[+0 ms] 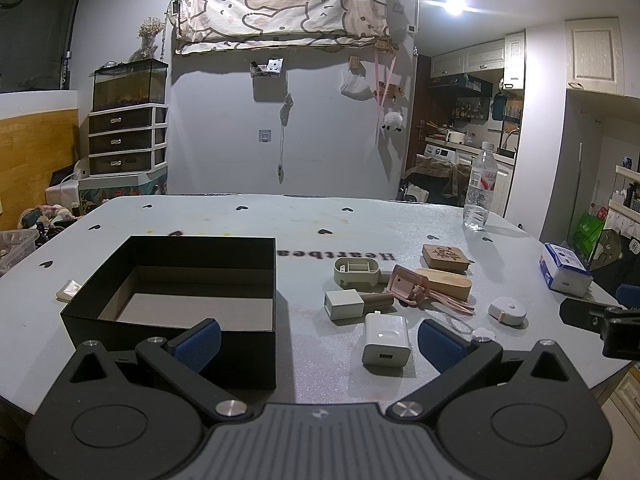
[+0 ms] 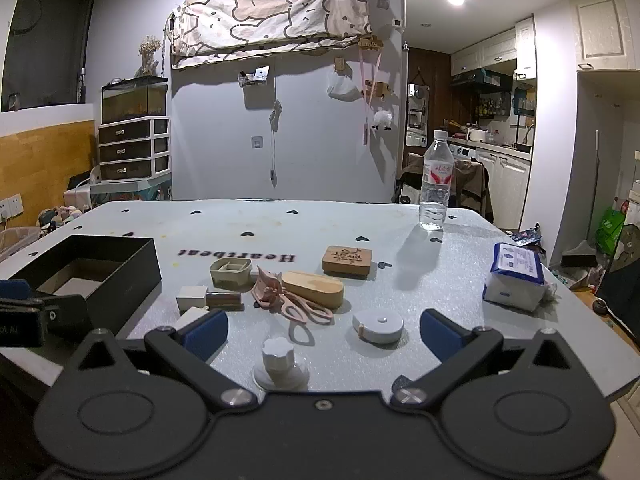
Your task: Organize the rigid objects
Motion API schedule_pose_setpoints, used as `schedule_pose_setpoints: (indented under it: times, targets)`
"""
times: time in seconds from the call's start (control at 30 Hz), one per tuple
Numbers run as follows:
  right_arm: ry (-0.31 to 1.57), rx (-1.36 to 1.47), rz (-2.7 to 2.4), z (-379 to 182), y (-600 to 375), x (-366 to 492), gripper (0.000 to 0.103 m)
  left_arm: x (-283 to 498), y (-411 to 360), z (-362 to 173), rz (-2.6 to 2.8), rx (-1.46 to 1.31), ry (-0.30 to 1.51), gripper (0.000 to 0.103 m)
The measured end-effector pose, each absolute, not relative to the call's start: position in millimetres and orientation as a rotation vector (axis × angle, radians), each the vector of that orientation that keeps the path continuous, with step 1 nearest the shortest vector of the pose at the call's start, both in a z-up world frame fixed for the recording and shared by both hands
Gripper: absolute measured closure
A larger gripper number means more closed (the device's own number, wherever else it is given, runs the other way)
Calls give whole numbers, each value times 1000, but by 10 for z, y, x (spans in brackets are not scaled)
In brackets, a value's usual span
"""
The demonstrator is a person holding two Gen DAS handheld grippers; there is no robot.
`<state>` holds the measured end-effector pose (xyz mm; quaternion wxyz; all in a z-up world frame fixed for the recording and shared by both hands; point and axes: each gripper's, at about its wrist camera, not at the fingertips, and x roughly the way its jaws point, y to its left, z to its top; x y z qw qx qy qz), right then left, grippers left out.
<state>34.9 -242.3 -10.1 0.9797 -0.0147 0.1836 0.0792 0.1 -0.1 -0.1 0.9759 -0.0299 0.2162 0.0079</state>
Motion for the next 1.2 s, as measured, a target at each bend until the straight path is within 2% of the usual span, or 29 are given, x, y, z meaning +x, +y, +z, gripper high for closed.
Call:
schedule_pose_setpoints:
  times: [0.53, 0.8, 1.2]
  targets:
    - [378, -12, 157, -162, -2456, 391, 0, -19, 83, -10, -2, -86, 433, 0]
    - [402, -12, 170, -235, -2389, 448, 0, 25, 481, -20, 125, -106, 399, 0]
    - [407, 11, 211, -443, -2267, 580, 0, 0, 1228, -61, 241, -183, 441, 0]
